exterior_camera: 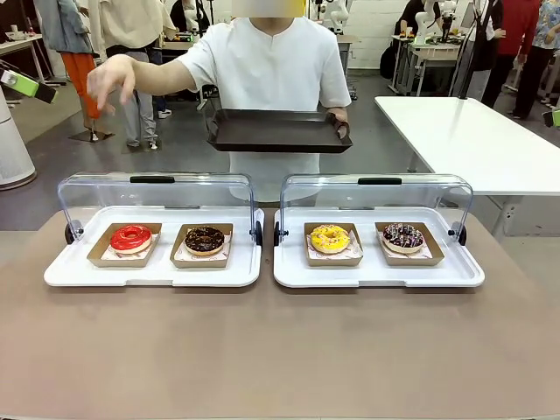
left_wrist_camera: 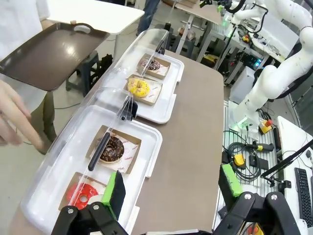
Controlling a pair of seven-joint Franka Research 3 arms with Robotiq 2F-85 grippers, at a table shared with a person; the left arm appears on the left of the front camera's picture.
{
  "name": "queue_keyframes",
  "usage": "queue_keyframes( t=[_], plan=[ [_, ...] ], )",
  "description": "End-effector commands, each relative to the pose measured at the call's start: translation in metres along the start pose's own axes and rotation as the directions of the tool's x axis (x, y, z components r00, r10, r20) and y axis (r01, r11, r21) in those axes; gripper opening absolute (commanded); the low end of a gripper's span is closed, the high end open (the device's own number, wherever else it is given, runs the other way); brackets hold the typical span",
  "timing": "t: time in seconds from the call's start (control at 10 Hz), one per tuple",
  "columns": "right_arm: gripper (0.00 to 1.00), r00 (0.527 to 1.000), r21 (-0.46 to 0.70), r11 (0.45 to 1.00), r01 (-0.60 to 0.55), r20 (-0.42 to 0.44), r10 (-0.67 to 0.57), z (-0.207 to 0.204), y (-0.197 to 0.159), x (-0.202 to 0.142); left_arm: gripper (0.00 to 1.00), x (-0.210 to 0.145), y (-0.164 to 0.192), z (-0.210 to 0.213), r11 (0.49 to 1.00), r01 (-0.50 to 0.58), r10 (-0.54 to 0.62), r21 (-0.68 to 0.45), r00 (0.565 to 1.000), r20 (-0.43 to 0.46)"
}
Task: Provide the desired donut to the person.
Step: Pick up and lift the Paper togo box containing the Donut pointed at by the person.
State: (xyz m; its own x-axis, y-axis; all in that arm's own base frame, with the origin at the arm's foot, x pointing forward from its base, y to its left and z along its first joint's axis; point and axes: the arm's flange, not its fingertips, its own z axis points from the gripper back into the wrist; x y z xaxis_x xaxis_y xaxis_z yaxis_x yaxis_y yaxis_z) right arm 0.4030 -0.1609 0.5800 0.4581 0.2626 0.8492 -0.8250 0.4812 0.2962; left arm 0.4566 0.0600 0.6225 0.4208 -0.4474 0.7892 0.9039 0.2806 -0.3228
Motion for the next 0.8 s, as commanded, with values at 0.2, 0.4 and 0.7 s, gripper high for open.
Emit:
queue_keyframes(
  t=[0.2, 0.4, 0.7],
  plan=[
    [1.0, 0.999, -0.021, 0.999, 0.032, 0.006, -0.032, -0.001, 0.005, -0.004, 1.0, -0.01, -0.005, 0.003, 0.999, -0.019, 0.022, 0.049, 0.998, -0.059],
    [1.0, 1.0, -0.003, 1.0, 0.009, 0.002, -0.009, 0.001, 0.001, 0.0, 1.0, -0.016, -0.005, 0.006, 0.998, 0.0, 0.007, 0.064, 0.995, -0.102],
    [1.0, 1.0, -0.003, 1.0, 0.009, 0.002, -0.009, 0.001, 0.001, 0.0, 1.0, -0.025, -0.005, 0.006, 0.997, -0.005, 0.016, 0.082, 0.99, -0.137]
  ],
)
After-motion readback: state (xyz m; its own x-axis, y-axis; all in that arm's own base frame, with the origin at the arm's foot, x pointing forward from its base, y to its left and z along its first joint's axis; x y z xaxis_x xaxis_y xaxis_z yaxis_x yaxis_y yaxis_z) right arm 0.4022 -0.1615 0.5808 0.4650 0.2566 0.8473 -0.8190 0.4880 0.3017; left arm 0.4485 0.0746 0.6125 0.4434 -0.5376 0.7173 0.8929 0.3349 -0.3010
